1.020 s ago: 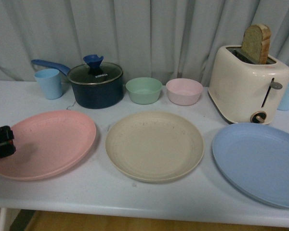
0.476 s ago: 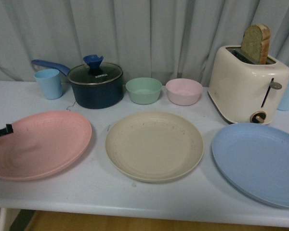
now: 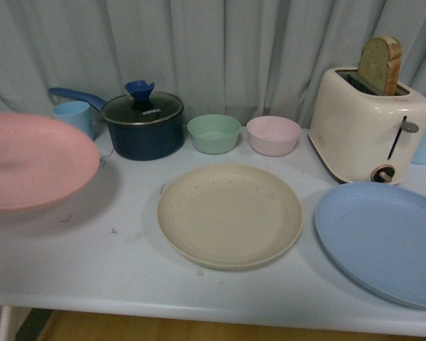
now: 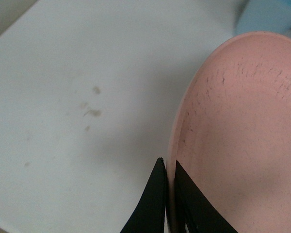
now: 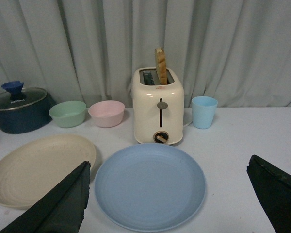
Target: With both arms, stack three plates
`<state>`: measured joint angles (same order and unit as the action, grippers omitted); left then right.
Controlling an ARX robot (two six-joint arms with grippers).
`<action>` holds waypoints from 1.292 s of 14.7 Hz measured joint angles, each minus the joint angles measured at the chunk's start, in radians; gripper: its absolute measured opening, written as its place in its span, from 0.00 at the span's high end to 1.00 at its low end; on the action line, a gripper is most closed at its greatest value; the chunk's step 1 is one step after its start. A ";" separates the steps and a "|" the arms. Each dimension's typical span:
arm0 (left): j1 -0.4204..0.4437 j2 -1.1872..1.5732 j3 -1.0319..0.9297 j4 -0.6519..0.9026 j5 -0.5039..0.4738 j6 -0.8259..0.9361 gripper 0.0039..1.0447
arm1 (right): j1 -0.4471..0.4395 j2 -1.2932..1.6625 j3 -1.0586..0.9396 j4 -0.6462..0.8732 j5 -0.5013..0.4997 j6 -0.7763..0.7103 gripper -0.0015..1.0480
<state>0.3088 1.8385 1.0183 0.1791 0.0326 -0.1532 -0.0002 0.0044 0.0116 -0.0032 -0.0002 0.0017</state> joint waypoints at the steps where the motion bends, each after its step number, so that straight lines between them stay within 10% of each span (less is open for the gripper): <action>1: -0.050 -0.066 -0.005 -0.001 0.017 -0.003 0.98 | 0.000 0.000 0.000 0.000 0.000 0.000 0.06; 9: -0.529 -0.016 -0.072 0.085 -0.040 -0.094 0.98 | 0.000 0.000 0.000 0.000 0.000 0.000 0.06; 19: -0.615 0.191 0.027 0.130 -0.127 -0.206 0.98 | 0.000 0.000 0.000 0.000 0.000 0.000 0.06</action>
<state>-0.3061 2.0293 1.0458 0.3096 -0.0940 -0.3595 -0.0002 0.0044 0.0116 -0.0036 0.0002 0.0021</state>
